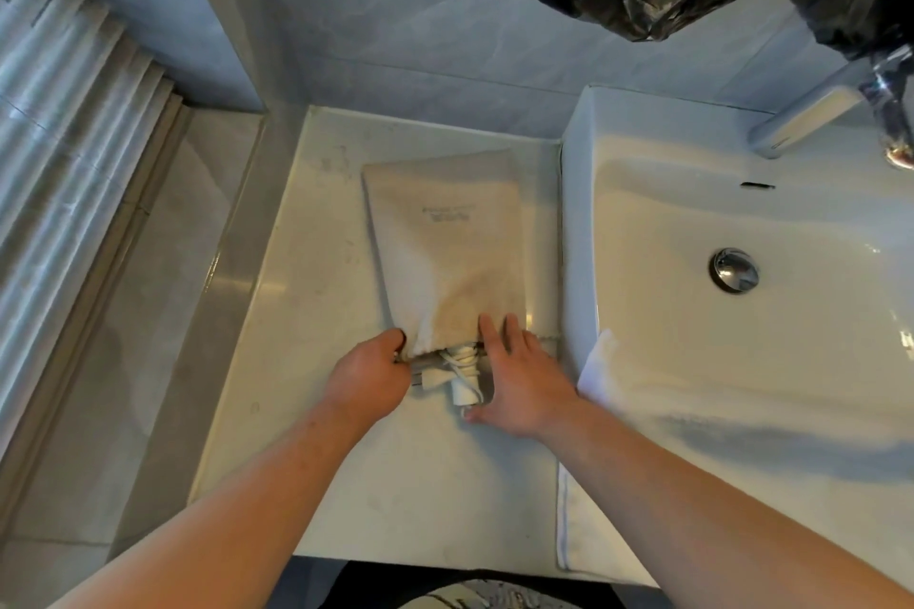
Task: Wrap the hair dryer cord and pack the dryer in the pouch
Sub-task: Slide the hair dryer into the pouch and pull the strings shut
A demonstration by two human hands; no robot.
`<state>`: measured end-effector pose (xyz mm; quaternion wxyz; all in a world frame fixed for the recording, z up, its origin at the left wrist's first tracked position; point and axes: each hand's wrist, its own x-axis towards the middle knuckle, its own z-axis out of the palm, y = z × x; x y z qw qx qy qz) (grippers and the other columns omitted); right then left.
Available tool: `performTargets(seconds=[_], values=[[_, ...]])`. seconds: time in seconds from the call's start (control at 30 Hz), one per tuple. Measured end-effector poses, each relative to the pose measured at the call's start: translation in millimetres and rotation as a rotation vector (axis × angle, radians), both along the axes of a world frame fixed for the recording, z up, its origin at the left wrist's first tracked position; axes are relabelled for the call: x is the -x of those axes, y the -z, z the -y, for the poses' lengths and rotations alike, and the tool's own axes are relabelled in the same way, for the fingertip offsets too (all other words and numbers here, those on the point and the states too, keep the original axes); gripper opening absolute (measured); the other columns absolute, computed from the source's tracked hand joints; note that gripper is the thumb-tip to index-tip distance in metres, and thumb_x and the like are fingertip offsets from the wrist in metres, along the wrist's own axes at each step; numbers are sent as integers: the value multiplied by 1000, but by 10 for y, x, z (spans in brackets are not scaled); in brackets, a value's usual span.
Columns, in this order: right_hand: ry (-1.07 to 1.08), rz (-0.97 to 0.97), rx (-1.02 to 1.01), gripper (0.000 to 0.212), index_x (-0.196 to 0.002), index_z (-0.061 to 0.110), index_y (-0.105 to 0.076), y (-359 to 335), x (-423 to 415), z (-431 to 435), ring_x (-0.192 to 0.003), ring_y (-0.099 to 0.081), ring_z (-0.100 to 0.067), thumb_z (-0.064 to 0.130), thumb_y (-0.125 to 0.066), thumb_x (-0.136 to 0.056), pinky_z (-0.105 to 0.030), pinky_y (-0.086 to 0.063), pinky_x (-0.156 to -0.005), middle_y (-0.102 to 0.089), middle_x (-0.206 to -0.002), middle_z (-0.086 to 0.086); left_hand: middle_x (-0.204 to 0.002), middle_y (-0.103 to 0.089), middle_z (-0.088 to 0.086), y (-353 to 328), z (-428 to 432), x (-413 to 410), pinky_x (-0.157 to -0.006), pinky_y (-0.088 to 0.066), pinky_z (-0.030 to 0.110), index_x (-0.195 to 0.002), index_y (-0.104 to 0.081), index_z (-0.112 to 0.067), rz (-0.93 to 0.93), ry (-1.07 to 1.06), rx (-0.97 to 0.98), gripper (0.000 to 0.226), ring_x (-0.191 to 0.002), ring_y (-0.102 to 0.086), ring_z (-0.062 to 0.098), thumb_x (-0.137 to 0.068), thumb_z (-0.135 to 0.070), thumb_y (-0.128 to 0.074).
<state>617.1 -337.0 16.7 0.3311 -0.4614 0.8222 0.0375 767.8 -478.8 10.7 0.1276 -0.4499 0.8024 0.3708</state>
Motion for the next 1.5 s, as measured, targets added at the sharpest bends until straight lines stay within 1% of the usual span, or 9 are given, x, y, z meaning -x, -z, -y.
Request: performTargets(seconds=[0.13,0.27,0.53,0.67,0.8,0.93,1.1,1.3,1.5], values=[[12,-8,118,91,-138,16,-31,77,-26,49,-117,-47,-34,62,-67,-68,-41,-44,-95,-48,-130,-12,-80,-59,2,-45,93,-55,-61,-40,31,-83,-45,-22,69,174,92,15,-73,-53,26,-83,-8,-43],[153,117,186,52,-109,16,-52,103,-2,140,-100,-57,-31,52,-68,-74,-37,-48,-83,-56,-107,-9,-94,-65,6,-59,181,-100,-64,-40,29,-88,-47,-25,101,188,99,17,-76,-51,24,-84,-9,-43],[155,6,369,42,-85,16,-49,32,-59,133,-82,-61,-29,56,-60,-83,-36,-42,-64,-66,-87,-7,-98,-65,6,-141,295,-75,-70,-39,29,-98,-63,-18,63,61,-30,21,-94,-60,29,-85,-10,-49],[343,-10,391,25,-88,15,-54,-39,-17,84,-83,-61,-31,39,-59,-86,-31,-35,-59,-66,-85,-5,-70,-56,-1,-173,359,-127,-57,-35,27,-68,-57,-20,10,-45,-154,20,-72,-53,21,-78,-4,-53],[268,-25,314,26,-94,16,-55,-27,2,150,-87,-62,-28,39,-59,-83,-31,-38,-61,-67,-91,-4,-70,-55,-1,-198,305,-111,-57,-35,27,-68,-54,-20,5,-16,-154,18,-71,-52,21,-77,-5,-53],[135,-44,281,49,-100,16,-56,37,-61,185,-90,-61,-28,56,-62,-72,-37,-50,-74,-64,-96,-5,-84,-61,0,-167,253,-180,-61,-39,29,-83,-55,-24,32,15,-117,13,-81,-58,24,-79,-12,-51],[113,-111,300,54,-92,15,-61,101,-23,201,-88,-62,-30,65,-61,-72,-35,-49,-71,-67,-91,-7,-104,-63,-3,-201,186,-199,-76,-46,30,-112,-60,-19,-308,-371,-507,37,-97,-60,21,-83,-42,-57],[173,-98,269,38,-77,17,-64,171,-48,235,-79,-65,-30,55,-58,-78,-31,-46,-60,-70,-81,-5,-79,-61,8,-55,160,-15,-52,-47,26,-87,-58,-10,-207,-411,-393,18,-61,-57,18,-96,-26,-57],[260,-77,216,25,-86,17,-69,175,-47,375,-90,-66,-32,38,-56,-82,-29,-43,-65,-73,-93,-8,-72,-54,4,-29,214,-70,-54,-40,28,-85,-57,-10,-144,-359,-333,16,-59,-49,17,-95,-23,-55]])
